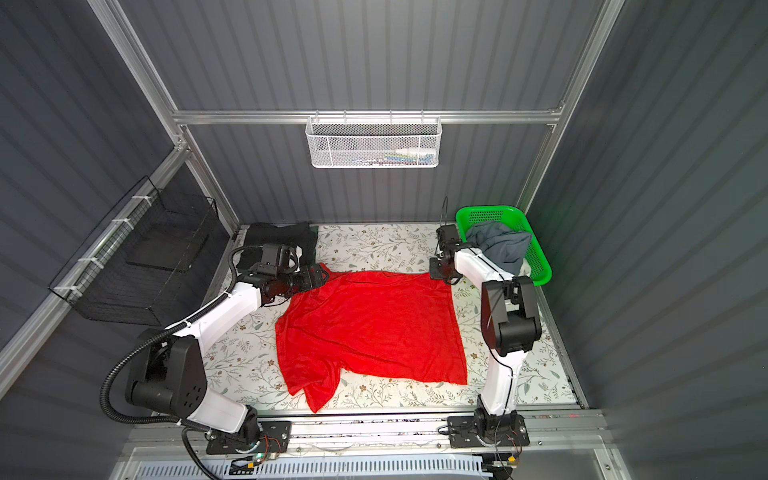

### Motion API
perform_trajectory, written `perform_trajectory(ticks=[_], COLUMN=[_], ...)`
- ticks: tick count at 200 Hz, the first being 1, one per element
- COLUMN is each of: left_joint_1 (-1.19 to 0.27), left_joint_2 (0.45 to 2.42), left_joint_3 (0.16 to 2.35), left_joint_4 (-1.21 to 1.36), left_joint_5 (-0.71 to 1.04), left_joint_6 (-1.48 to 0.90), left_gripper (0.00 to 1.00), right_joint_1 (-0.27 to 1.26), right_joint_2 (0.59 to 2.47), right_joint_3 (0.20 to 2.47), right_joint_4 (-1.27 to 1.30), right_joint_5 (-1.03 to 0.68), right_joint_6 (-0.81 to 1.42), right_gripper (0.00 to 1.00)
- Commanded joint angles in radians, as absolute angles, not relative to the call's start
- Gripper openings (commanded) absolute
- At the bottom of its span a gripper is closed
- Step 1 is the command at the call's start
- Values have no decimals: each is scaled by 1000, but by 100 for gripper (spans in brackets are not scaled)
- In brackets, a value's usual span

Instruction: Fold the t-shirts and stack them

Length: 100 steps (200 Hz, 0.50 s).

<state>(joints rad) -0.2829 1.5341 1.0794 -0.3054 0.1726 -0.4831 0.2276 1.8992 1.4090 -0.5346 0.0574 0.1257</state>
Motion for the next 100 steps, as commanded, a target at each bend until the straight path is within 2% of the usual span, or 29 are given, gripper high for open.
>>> perform_trajectory(ticks=[1,65,100], left_joint_1=[-287,-287,-287], left_joint_2=[1547,1584,1595], left_joint_3=[1100,1146,1143], left_joint_4=[-349,-388,-372], left_joint_5=[167,186,186], left_joint_6=[-466,-447,-457], left_gripper=[100,100,100], right_joint_1=[308,371,371], right_joint_2=[1856,1798,1821], right_joint_3=[1342,1201,1149], right_joint_4=[-559,-665,-639], right_joint_5=[135,466,550], right_joint_6=[17,32,68], right_gripper=[0,0,1])
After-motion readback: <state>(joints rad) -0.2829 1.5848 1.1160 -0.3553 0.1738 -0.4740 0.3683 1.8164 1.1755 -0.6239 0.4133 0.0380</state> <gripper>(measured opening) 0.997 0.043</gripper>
